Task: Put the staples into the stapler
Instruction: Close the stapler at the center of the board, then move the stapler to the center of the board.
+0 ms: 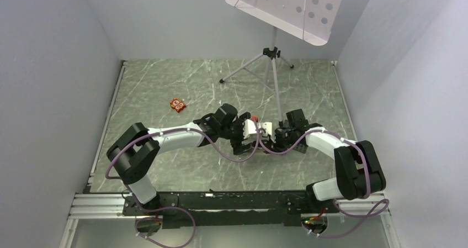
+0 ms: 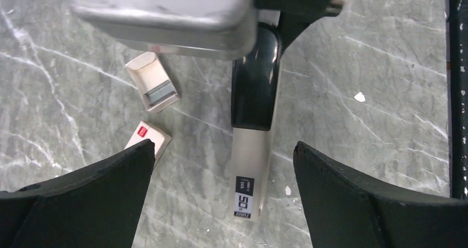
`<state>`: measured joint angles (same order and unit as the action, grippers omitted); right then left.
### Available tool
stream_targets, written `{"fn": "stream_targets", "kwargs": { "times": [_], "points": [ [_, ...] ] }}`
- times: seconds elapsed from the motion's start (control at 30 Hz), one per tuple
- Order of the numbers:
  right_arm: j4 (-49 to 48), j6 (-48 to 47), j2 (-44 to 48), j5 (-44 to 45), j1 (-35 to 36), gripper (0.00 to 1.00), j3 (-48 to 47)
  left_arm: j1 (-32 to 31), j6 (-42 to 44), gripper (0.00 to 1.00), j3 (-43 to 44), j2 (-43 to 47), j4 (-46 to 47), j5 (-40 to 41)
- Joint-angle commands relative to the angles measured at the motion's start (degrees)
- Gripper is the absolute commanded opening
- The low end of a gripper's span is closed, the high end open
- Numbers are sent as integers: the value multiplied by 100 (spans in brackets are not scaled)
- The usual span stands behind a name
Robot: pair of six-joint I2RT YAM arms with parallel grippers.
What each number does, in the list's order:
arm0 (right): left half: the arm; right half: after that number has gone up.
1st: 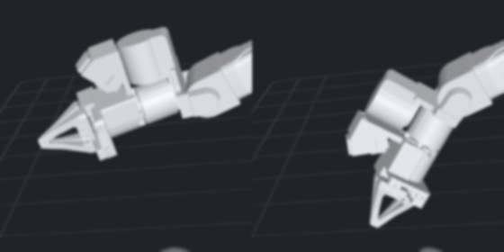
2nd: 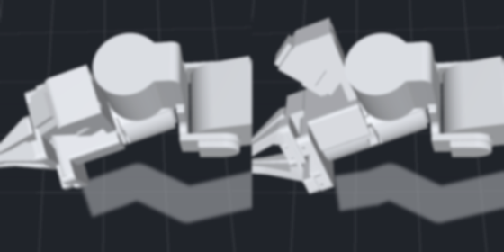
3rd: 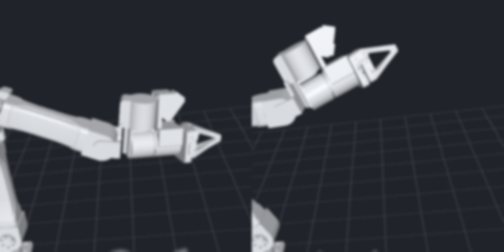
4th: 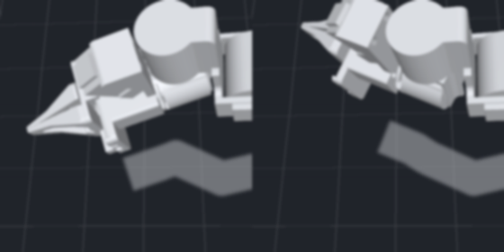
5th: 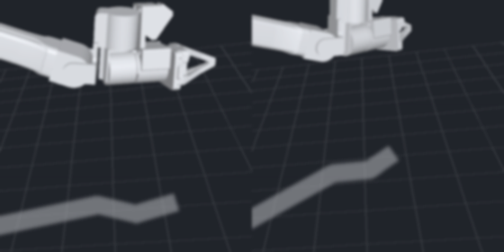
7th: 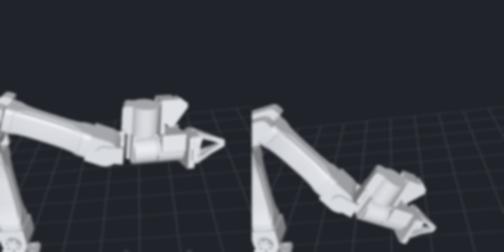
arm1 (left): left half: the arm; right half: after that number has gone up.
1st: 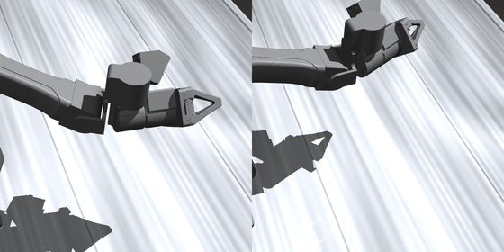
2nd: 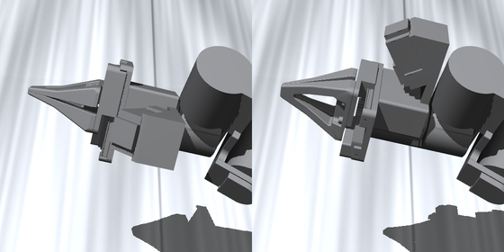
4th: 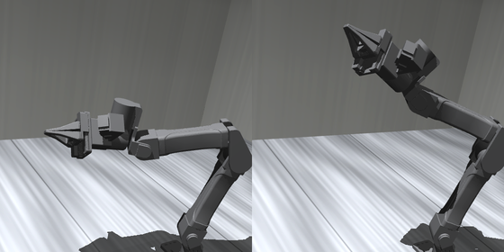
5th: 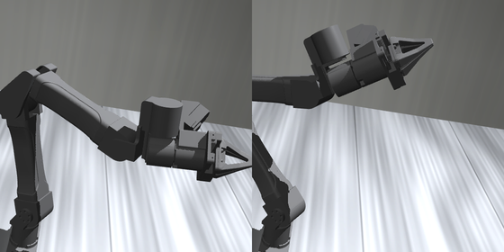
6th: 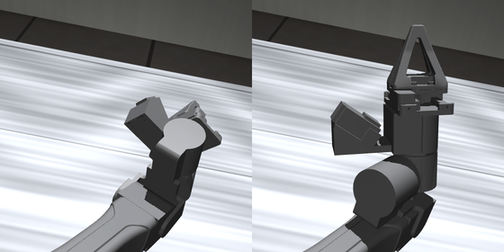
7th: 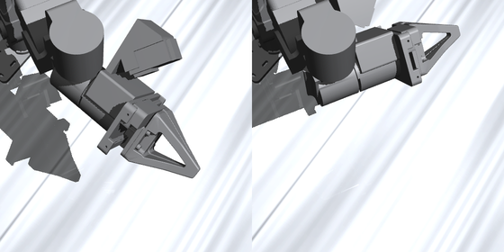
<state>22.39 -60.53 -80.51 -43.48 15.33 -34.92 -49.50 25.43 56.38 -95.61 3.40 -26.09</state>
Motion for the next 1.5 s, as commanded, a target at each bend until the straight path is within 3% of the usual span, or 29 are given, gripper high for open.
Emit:
{"fn": "stream_targets", "kwargs": {
  "times": [0.0, 0.23, 0.57, 0.87, 1.13, 1.47],
  "points": [
    [-77, 166, 205, -2, -11, 32, 123, -208, 211, 98, 204, -127, 8, -243],
    [-78, 226, 235, -37, -29, 33, 116, -241, 75, 82, 435, -420, -217, -432],
    [78, 288, 378, -105, -160, 40, 120, -295, -62, 74, 292, -370, -90, -292],
    [230, 375, 918, -190, -260, 52, 266, -293, -179, 70, 165, -116, 58, 58],
    [581, 555, 1372, -388, -378, 55, 283, -297, -586, 64, -45, 166, 349, 409],
    [709, 784, 1653, -488, -419, 54, 359, -263, -1150, 36, 4, 50, 623, 547]
  ]
}}
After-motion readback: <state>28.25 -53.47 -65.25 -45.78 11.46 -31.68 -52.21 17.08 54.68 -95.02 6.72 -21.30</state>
